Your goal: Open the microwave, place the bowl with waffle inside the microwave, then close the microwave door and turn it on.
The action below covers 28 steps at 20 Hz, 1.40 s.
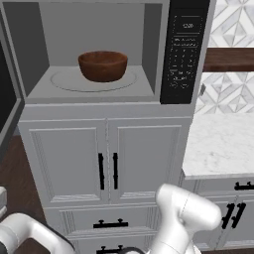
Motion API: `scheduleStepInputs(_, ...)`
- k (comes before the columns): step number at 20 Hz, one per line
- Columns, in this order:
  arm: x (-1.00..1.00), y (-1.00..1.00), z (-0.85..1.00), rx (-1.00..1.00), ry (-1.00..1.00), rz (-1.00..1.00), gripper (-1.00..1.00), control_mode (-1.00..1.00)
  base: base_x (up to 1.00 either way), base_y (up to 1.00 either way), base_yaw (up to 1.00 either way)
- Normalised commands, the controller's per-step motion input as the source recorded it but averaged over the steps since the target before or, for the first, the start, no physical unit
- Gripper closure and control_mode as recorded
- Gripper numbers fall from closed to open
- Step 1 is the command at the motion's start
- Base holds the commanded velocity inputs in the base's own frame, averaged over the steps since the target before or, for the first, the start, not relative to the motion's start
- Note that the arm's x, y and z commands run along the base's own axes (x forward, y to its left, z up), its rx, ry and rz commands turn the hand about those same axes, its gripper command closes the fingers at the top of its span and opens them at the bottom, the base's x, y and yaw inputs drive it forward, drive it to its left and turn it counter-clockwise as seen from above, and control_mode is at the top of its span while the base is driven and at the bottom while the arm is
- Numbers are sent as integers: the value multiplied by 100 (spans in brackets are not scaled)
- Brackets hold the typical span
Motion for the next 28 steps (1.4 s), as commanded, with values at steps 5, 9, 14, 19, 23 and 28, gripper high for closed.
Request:
scheduleStepInputs(5, 0, 0, 47, 0, 0, -1, 100, -100, 0, 0, 0)
scheduleStepInputs(9, 0, -30, 50, 12, 0, -8, 100, -100, 0, 0, 0)
scheduleStepInputs(14, 0, -86, 49, 28, 0, -18, 100, -100, 0, 0, 0)
scheduleStepInputs(19, 0, -100, 71, 43, 0, -16, 100, -100, 0, 0, 0)
scheduleStepInputs(23, 0, -100, 96, 49, 1, -11, 100, -100, 0, 0, 0)
scheduleStepInputs(28, 2, -100, 99, 40, 22, 0, 100, -100, 0, 0, 0)
